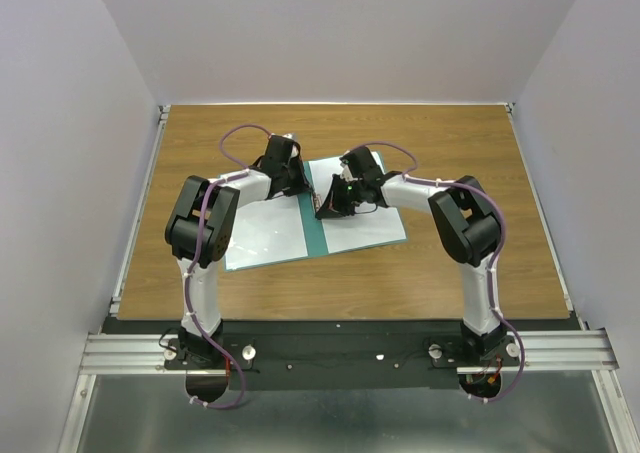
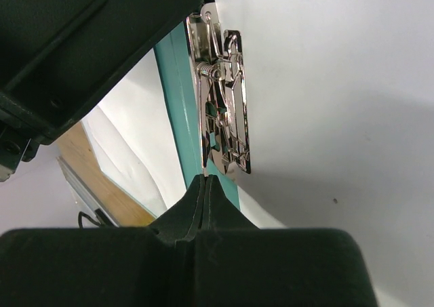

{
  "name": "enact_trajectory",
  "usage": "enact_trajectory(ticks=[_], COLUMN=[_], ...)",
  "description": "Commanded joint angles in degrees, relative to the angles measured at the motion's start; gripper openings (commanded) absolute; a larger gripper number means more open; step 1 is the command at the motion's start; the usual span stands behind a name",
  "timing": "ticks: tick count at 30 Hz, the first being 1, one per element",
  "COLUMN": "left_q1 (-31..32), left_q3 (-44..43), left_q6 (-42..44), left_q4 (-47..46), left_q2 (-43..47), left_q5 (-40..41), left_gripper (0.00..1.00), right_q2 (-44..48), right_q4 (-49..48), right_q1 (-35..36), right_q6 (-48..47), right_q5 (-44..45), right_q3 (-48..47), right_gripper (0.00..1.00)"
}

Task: Put the files into the folder

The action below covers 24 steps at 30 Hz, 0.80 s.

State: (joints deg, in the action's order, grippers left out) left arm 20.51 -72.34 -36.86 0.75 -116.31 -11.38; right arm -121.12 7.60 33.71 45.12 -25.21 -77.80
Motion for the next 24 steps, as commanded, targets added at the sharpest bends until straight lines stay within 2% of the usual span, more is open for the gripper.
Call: enact_trajectory(ticks=[1,9,17,24], left_q1=[-0.21,-0.21,-0.30,-0.30], left_q3=[-0.26,-0.44,-1.05,-0.88], left_q6=[2.58,2.59,2.94,2.32], left_q4=[2.58,3.02,3.55,3.55], left_q2=[-4.19,-4.63,-4.71,-4.36], left_q5=[5.75,6.37,6.98,7.16], left_gripper=[0.00,0.00,0.00,0.00], right_q2=[-6.75,-8.96,-10.98,-8.70], right_q4=[11.39,12.53,12.53,12.62], right_q1=[-0.05,-0.58,-1.11,-1.11], right_q6=[-5.39,-7.24,-10.31,-11.28], right_q5=[1.75,5.96,2.28,3.93], right_q3=[4.76,5.99,6.88,4.77], right_gripper=[0.01,0.01,0.01,0.01])
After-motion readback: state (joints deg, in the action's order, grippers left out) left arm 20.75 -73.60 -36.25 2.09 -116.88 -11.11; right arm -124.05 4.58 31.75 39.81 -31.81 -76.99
